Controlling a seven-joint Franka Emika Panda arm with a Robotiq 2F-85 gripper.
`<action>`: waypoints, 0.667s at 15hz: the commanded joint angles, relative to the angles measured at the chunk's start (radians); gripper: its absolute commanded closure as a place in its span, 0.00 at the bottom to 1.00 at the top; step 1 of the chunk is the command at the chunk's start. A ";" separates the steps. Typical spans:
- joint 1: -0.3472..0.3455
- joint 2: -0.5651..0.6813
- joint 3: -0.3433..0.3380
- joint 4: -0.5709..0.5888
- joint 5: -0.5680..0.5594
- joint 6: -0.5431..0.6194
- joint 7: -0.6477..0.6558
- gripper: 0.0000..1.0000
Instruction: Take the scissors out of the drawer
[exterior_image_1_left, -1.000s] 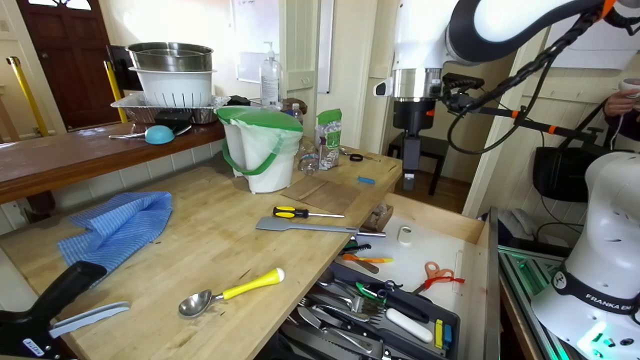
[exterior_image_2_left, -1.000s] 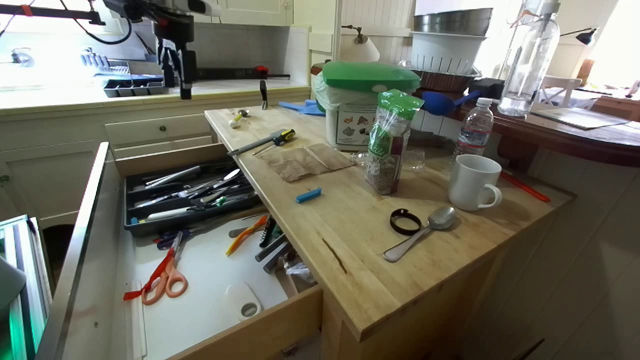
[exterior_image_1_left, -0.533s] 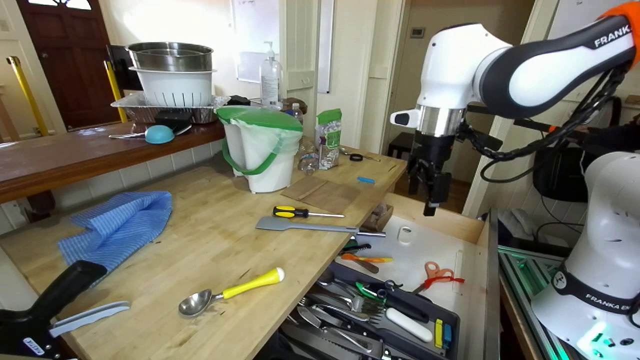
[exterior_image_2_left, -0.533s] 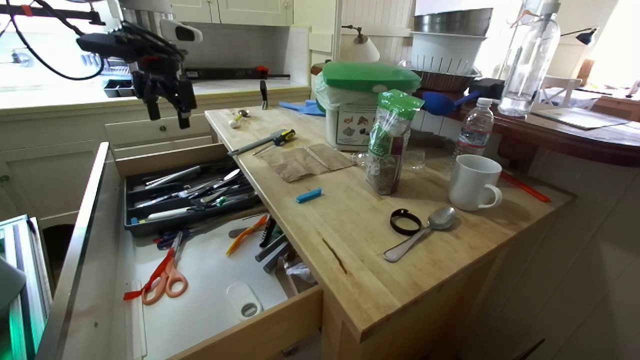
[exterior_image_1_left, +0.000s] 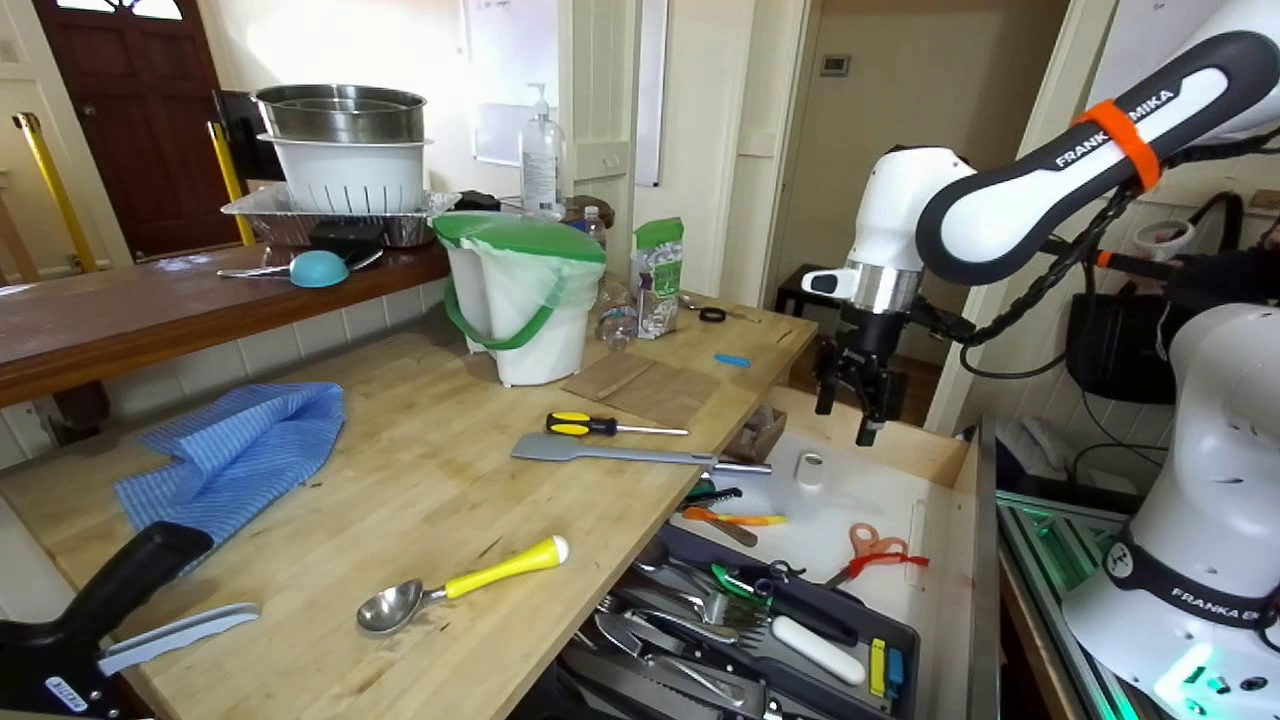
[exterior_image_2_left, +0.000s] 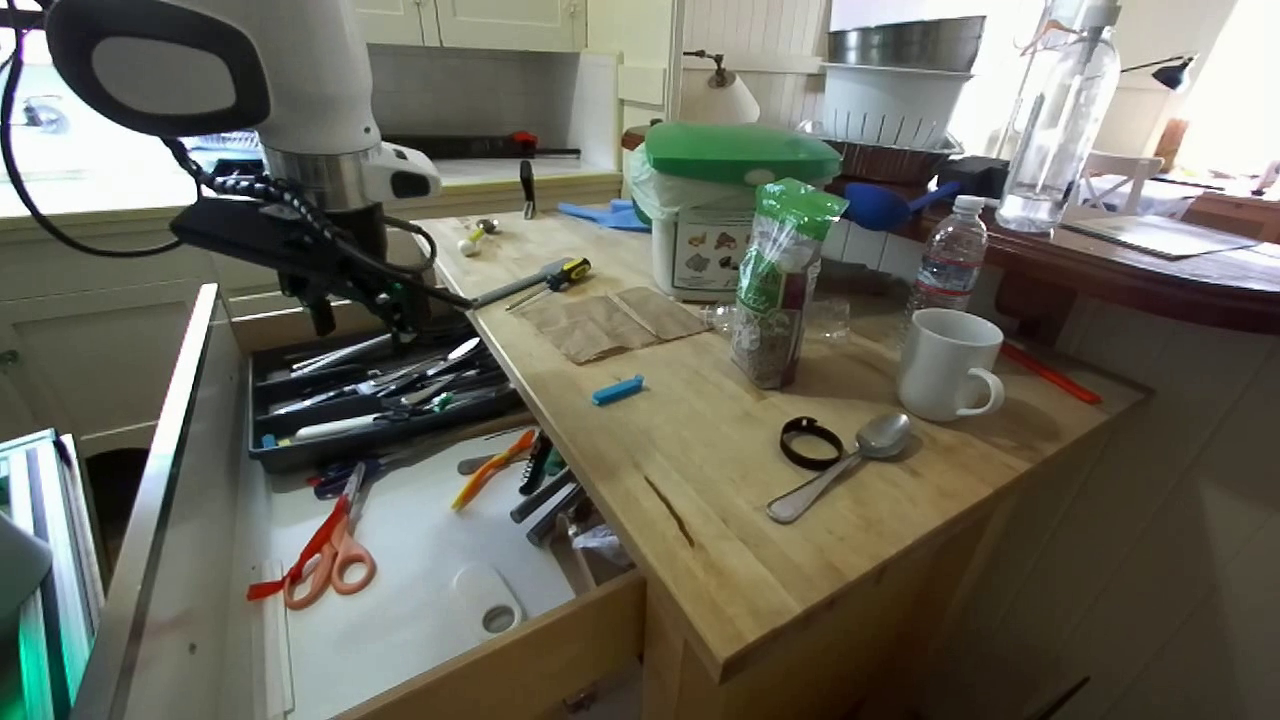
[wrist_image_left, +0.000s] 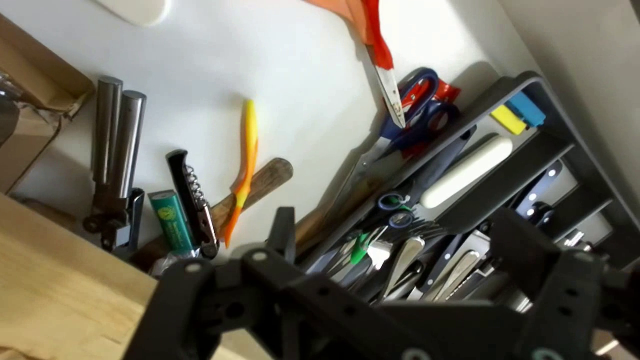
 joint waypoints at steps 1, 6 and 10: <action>-0.029 0.020 0.024 0.001 0.025 -0.004 -0.033 0.00; -0.020 0.051 0.042 0.005 -0.012 0.008 -0.102 0.00; 0.053 0.085 0.050 0.009 0.089 0.042 -0.313 0.00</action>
